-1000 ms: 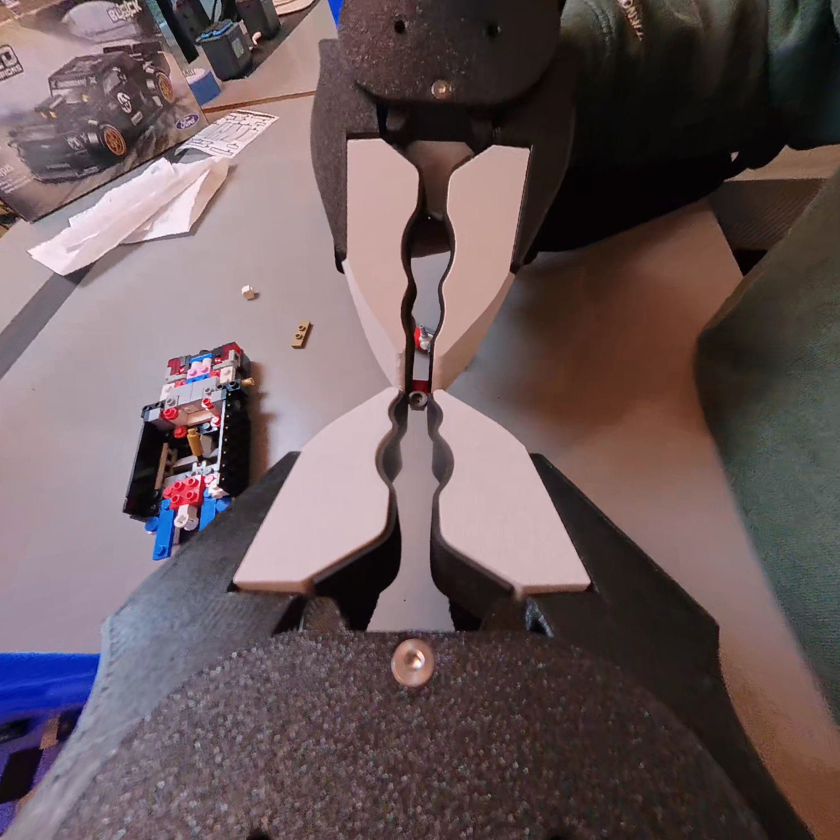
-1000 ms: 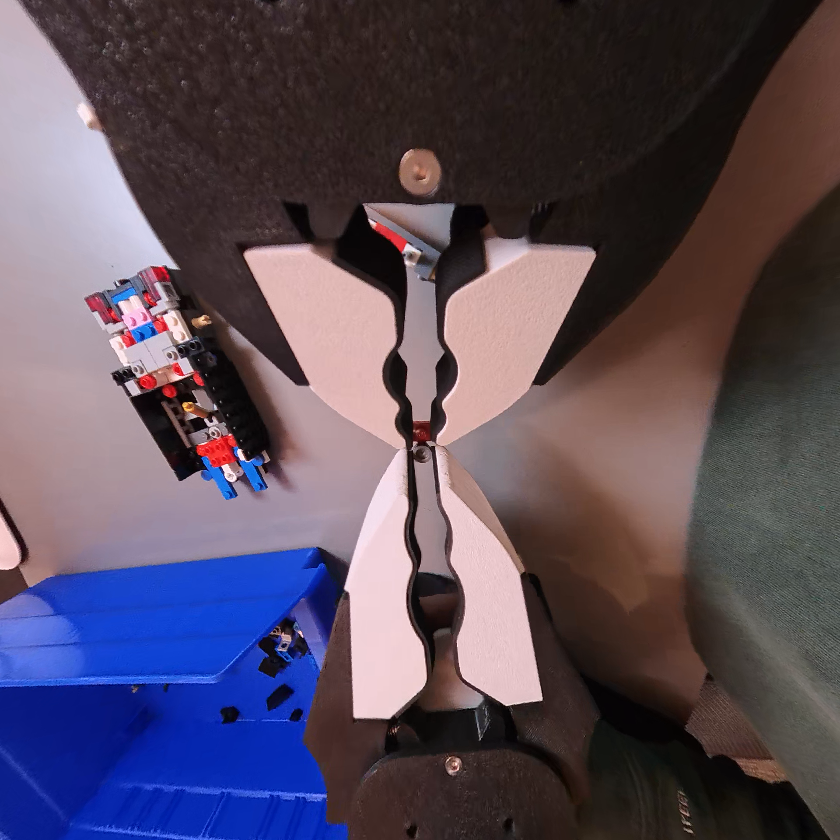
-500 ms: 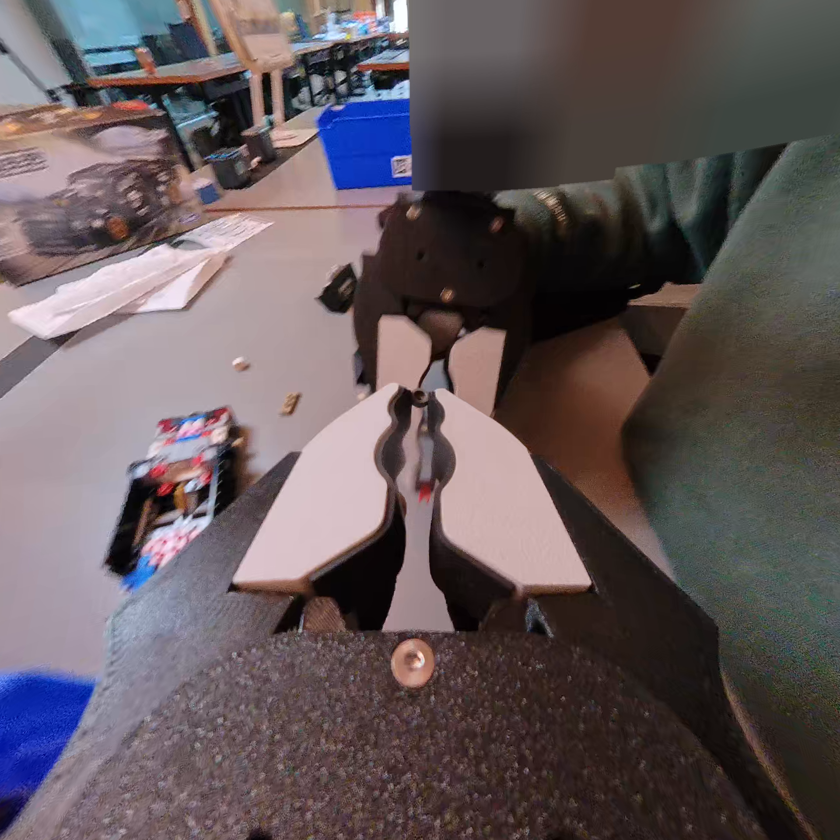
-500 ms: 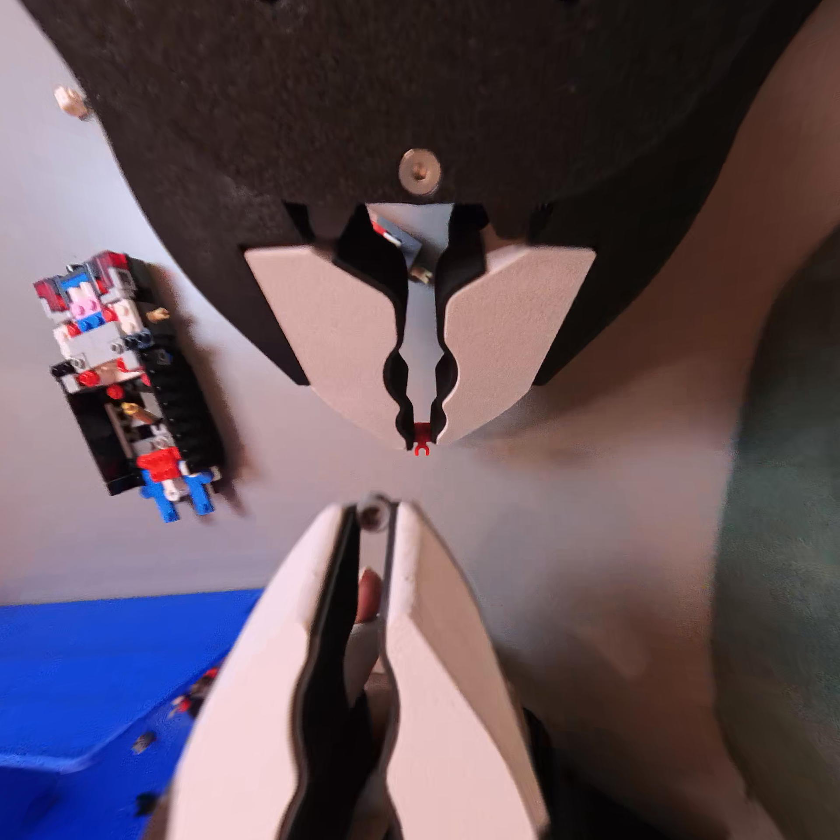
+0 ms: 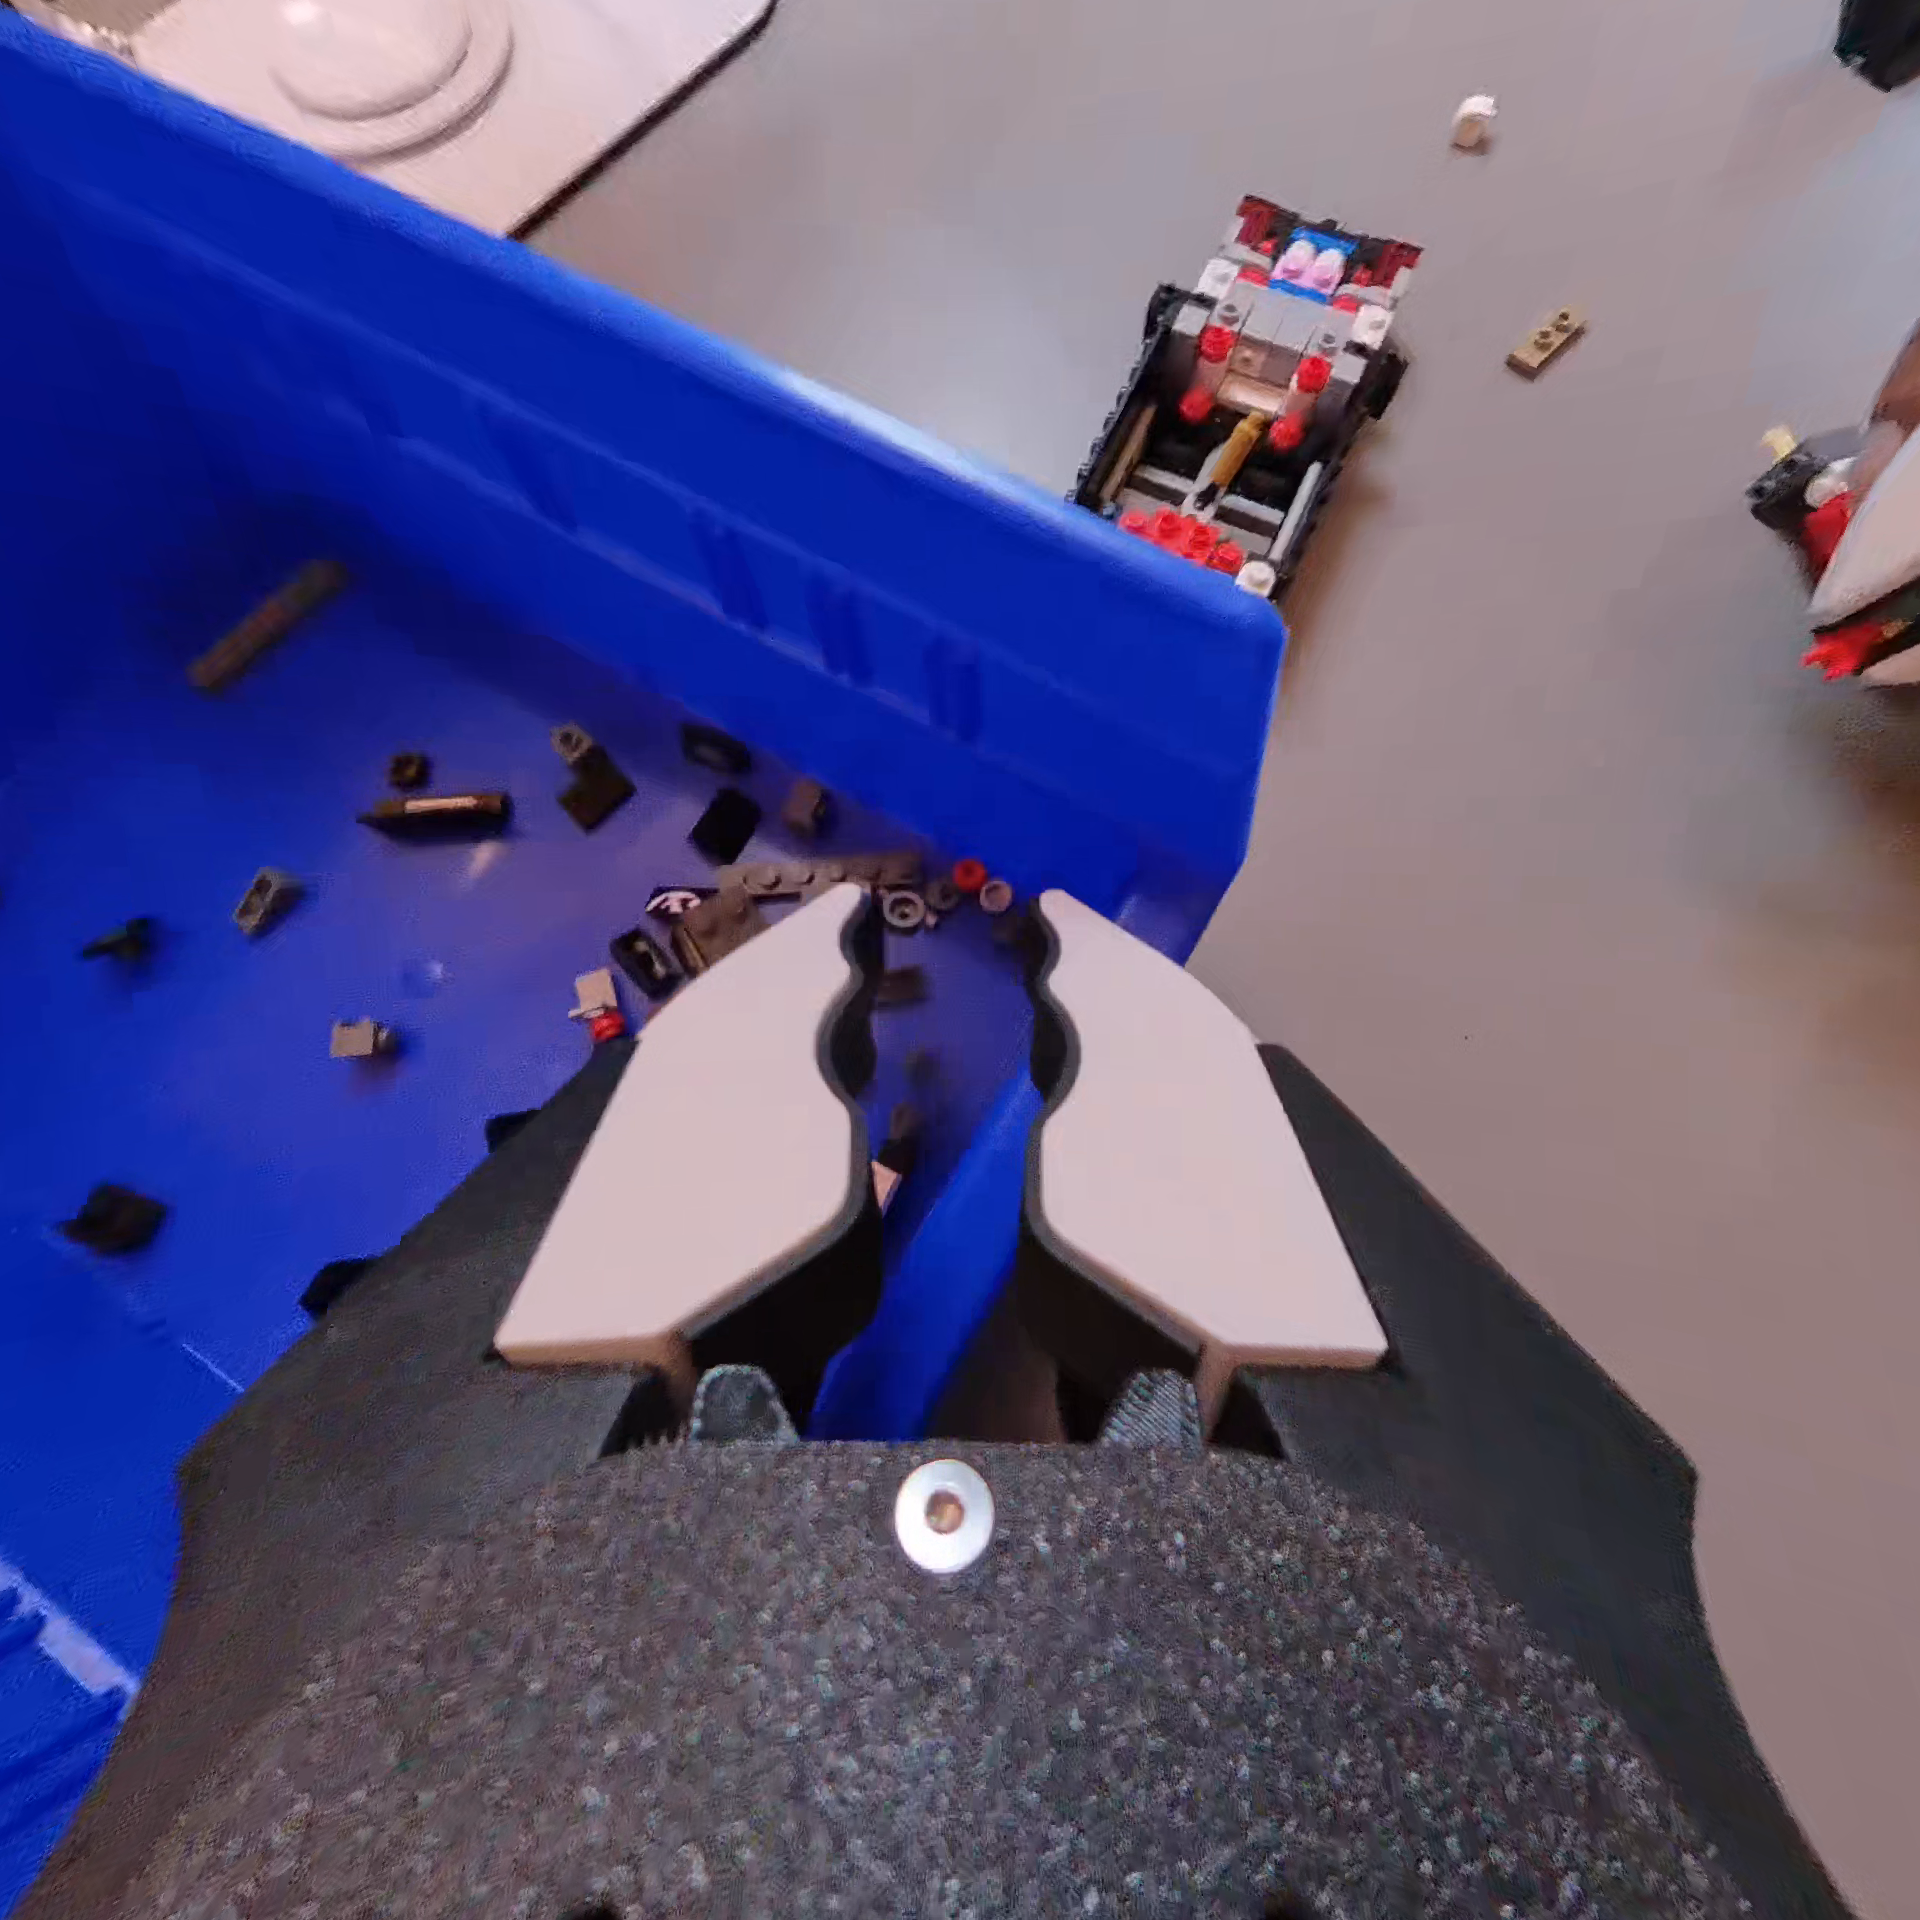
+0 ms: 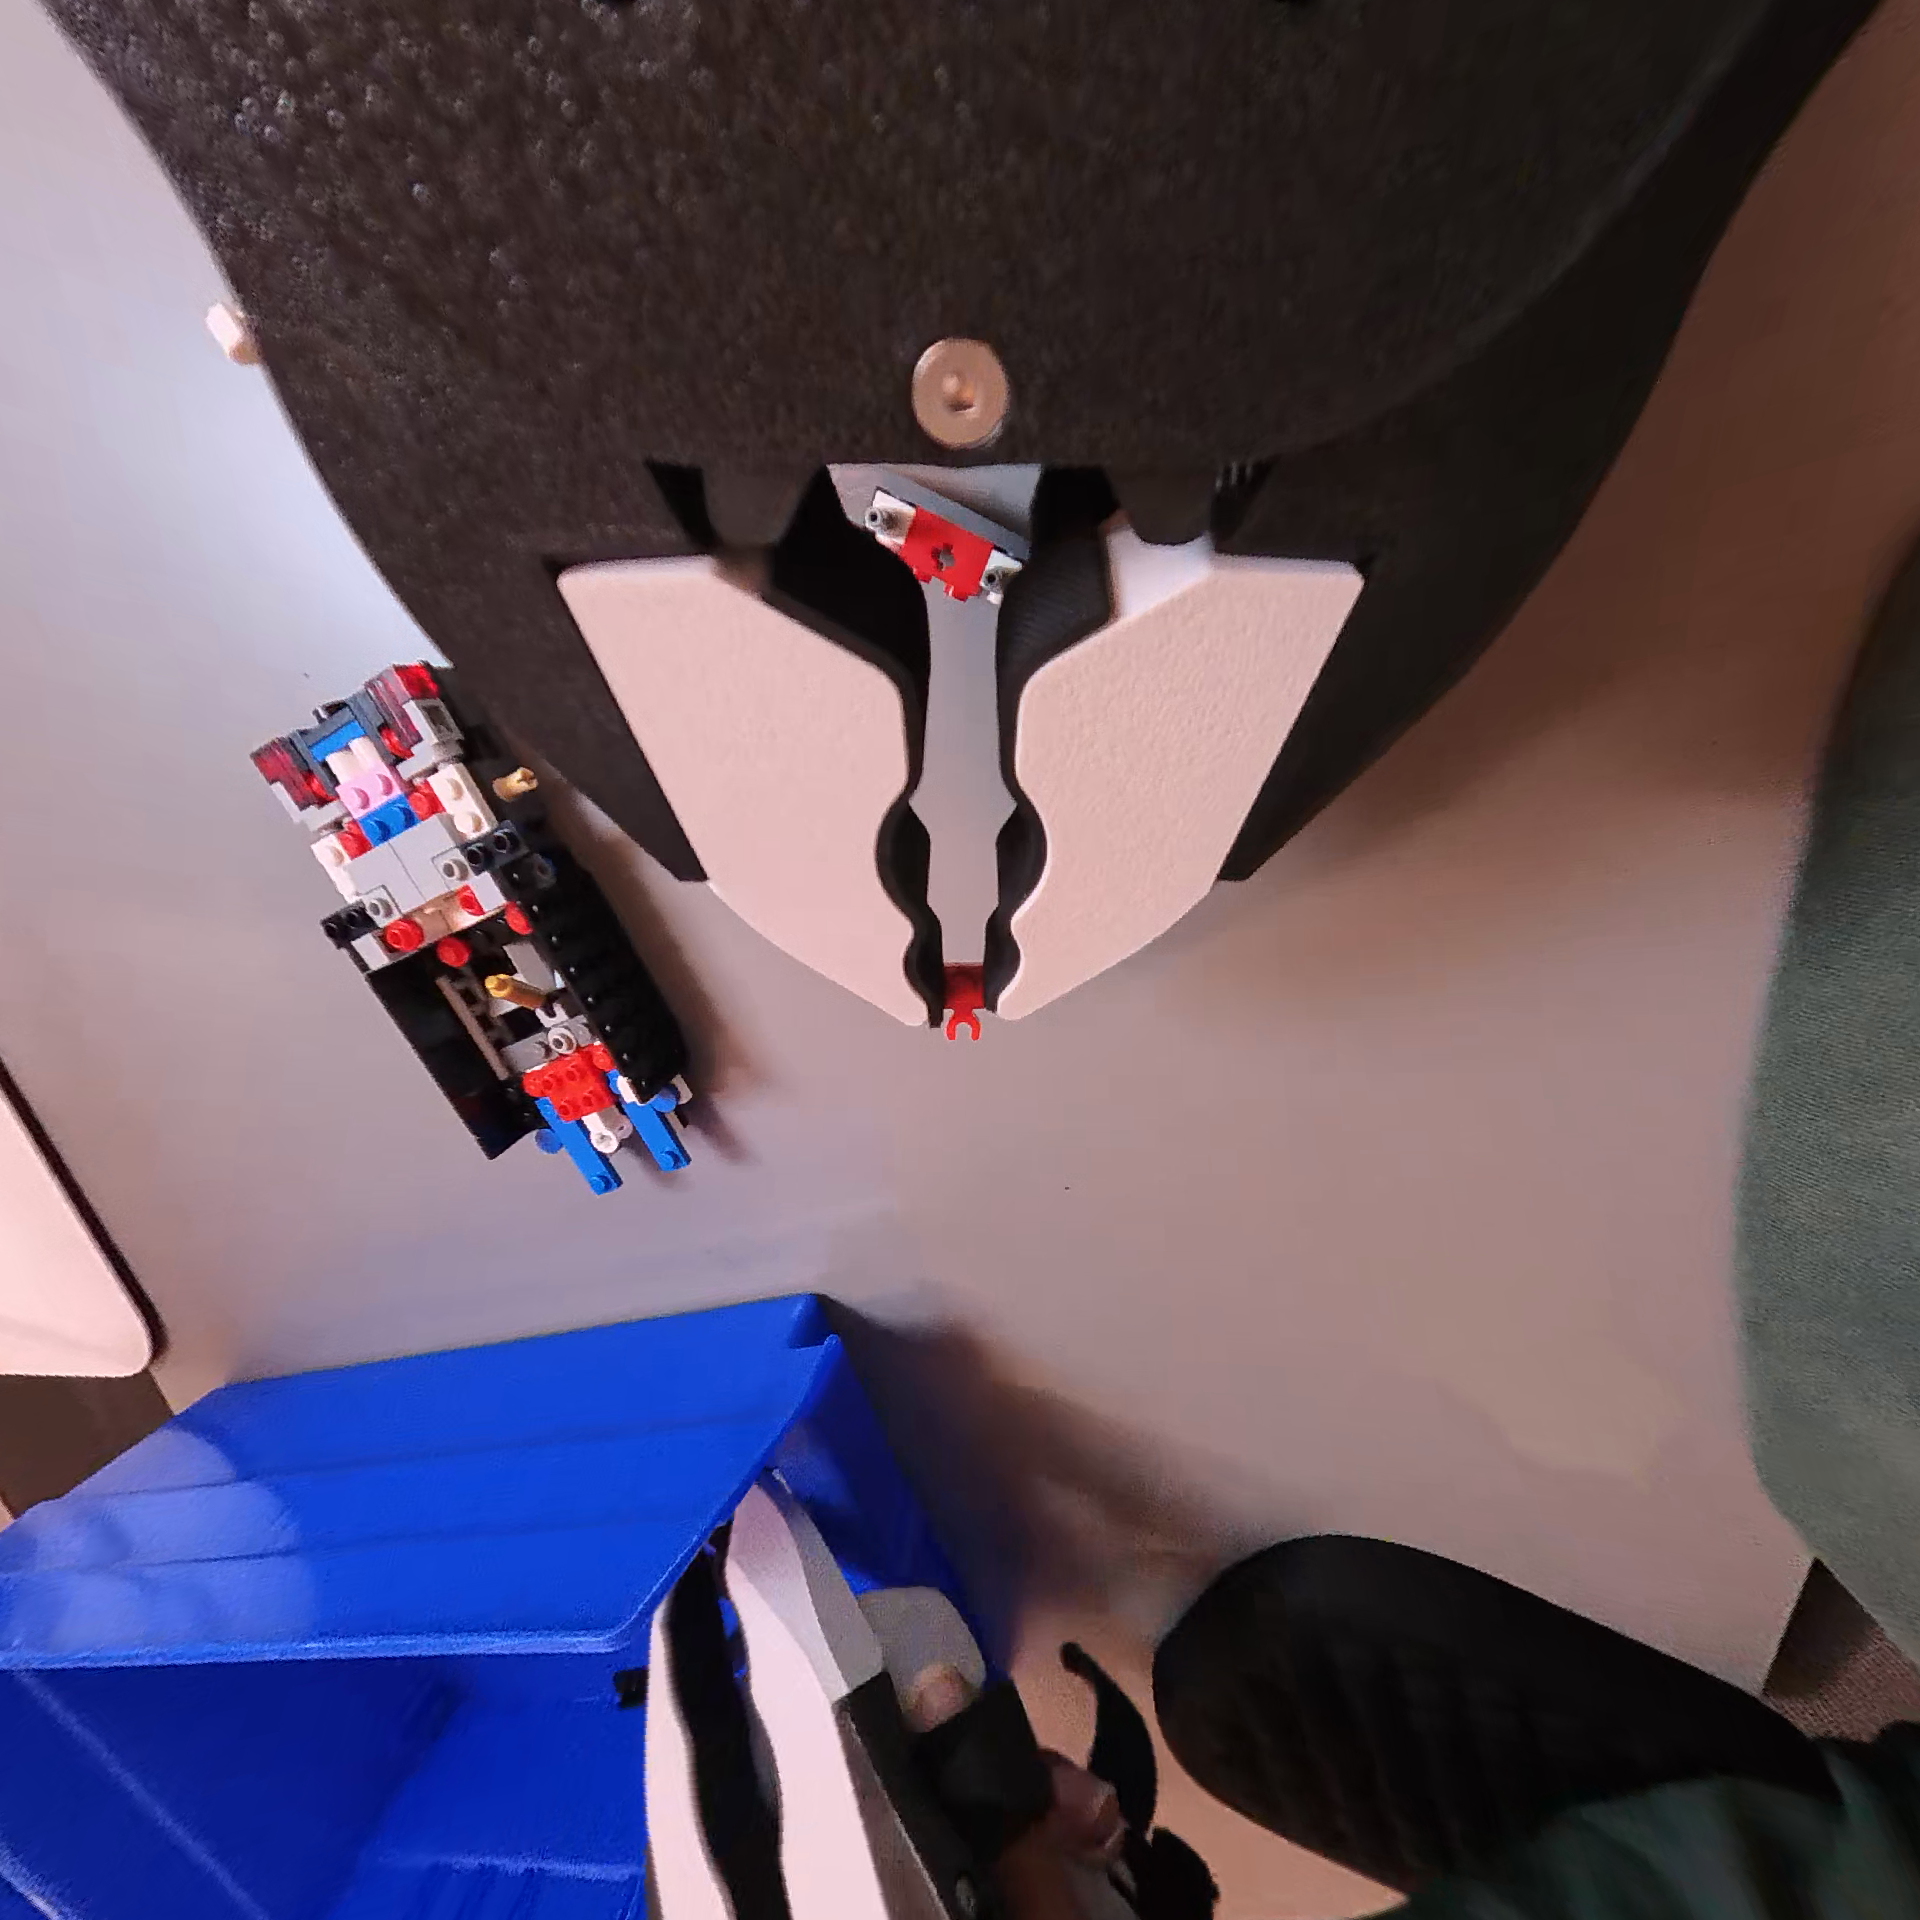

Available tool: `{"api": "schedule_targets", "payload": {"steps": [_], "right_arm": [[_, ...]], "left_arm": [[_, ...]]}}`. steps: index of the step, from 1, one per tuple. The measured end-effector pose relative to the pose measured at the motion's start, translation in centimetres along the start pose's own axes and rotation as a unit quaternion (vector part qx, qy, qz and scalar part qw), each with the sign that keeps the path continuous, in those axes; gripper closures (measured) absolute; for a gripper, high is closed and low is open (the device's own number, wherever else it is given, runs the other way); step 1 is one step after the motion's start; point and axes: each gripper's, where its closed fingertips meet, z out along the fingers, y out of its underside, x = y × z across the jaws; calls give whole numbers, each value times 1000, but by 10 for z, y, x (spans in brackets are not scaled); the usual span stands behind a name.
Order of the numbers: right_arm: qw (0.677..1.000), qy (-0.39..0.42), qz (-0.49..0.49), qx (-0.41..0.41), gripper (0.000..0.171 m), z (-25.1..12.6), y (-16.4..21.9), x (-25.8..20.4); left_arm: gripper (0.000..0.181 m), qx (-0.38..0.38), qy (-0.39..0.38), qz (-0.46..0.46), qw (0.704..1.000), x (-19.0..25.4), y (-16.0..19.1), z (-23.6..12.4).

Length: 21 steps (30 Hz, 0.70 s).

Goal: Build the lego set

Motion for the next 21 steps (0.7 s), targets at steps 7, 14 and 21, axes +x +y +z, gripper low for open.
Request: {"api": "schedule_targets", "payload": {"steps": [7, 14, 21], "right_arm": [[1000, 3, -1, -1, 164, -1, 3, 2], [1000, 2, -4, -3, 164, -1, 4, 2], [1000, 13, -3, 6, 164, -3, 1, 5]], "left_arm": [[157, 21, 68, -20, 997, 15, -5, -2], [131, 60, 134, -6, 989, 50, -21, 6], [132, 142, 68, 65, 985, 57, -55, 3]]}}
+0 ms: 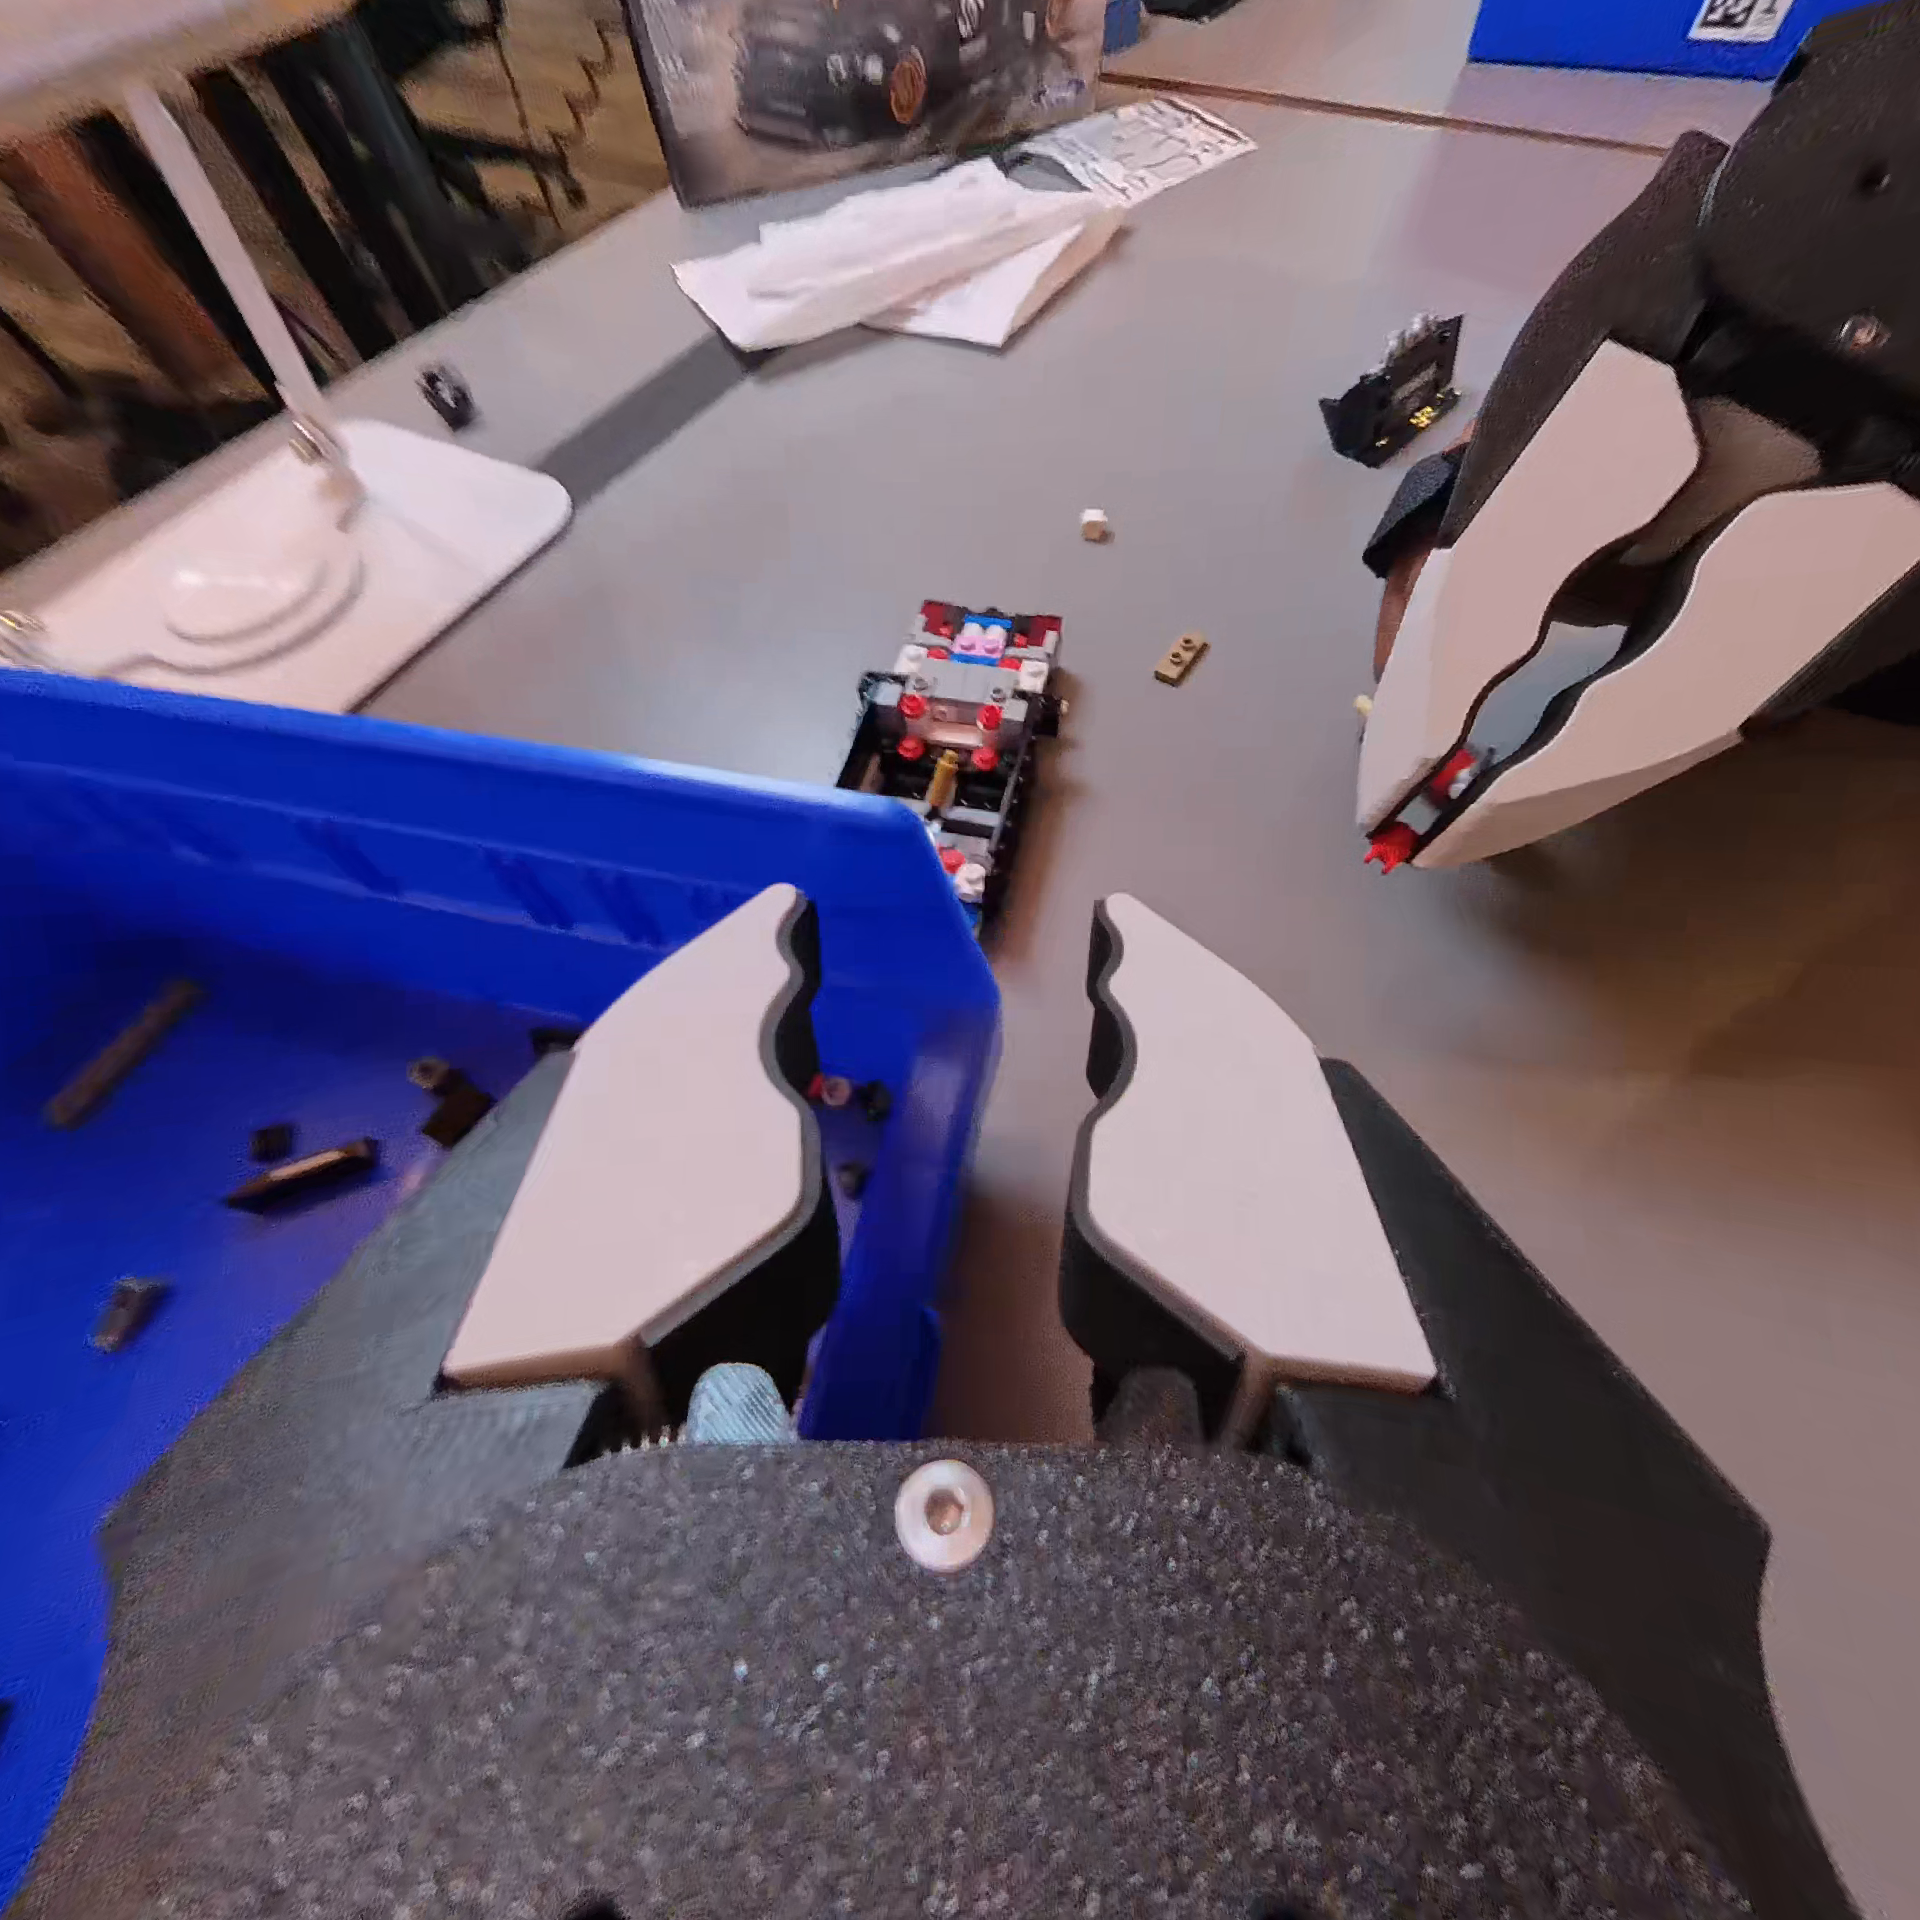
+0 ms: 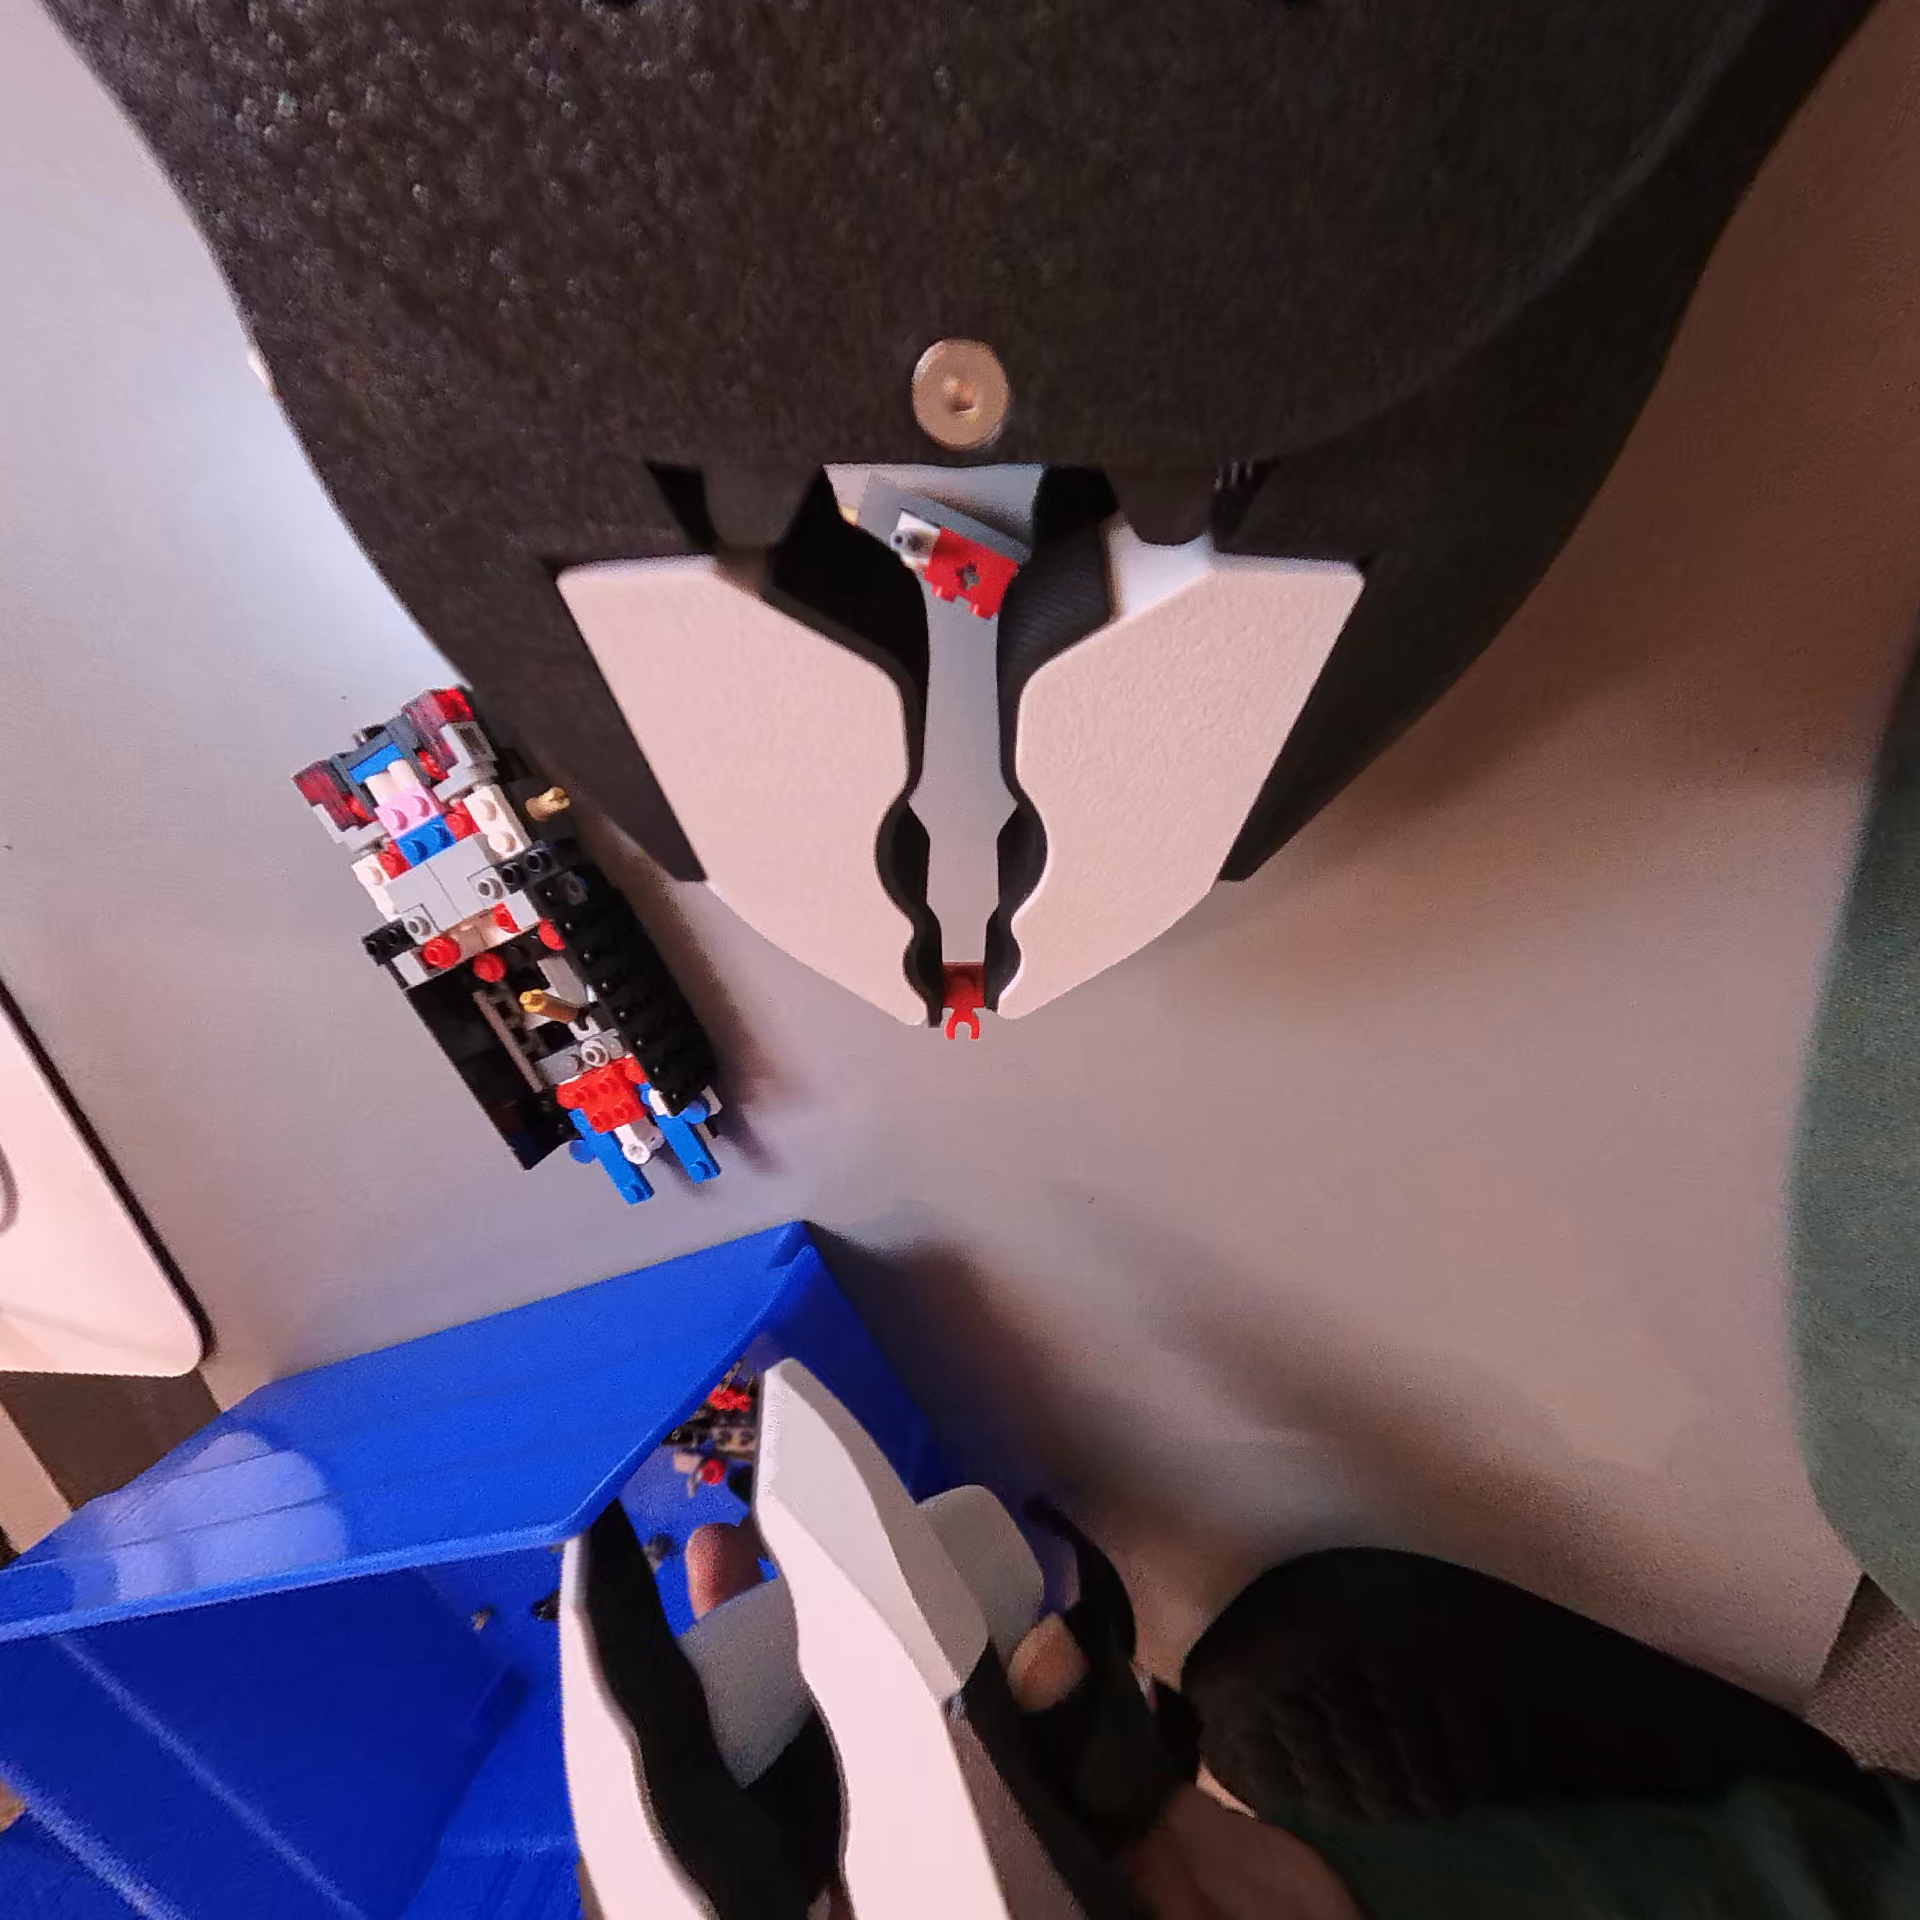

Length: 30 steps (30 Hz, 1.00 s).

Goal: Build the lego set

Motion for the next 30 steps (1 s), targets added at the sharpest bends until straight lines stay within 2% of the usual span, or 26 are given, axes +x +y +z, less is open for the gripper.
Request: {"api": "schedule_targets", "payload": {"steps": [2, 5, 9, 14, 17, 19, 20, 22, 23, 25, 27, 29, 30], "right_arm": [[1000, 2, 8, 20, 164, -3, -7, 2], [998, 14, 8, 54, 164, -7, -18, 4], [994, 30, -28, 103, 164, -13, -37, -1], [987, 60, -86, 121, 164, -18, -48, -5], [985, 61, -107, 123, 164, -19, -49, -9], [982, 66, -123, 124, 164, -19, -50, -10], [982, 70, -127, 124, 164, -19, -51, -10], [980, 95, -130, 116, 165, -21, -49, -2], [981, 107, -128, 103, 162, -24, -45, 6], [987, 101, -109, 61, 151, -34, -29, 20], [996, 54, -71, 7, 151, -44, -2, 25], [999, 13, -22, -40, 145, -52, 27, 26], [998, -8, -4, -62, 143, -54, 40, 24]], "left_arm": [[144, 26, 13, 33, 999, 10, -7, -5], [153, 43, 109, 39, 992, 48, -9, -8], [154, 57, 228, -91, 968, 84, -16, -5], [169, 73, 339, -275, 897, 96, -28, -6], [176, 72, 369, -308, 874, 100, -30, -8], [176, 70, 372, -308, 873, 101, -30, -9], [177, 67, 367, -299, 879, 100, -29, -9], [178, 65, 317, -251, 912, 90, -27, -7], [178, 67, 266, -211, 938, 77, -27, -7], [178, 59, 102, -106, 987, 31, -22, -10], [178, 19, -64, -29, 997, -20, -10, -22], [176, -32, -115, -32, 992, -43, 9, -28], [166, -56, -108, -52, 991, -46, 19, -26]]}}
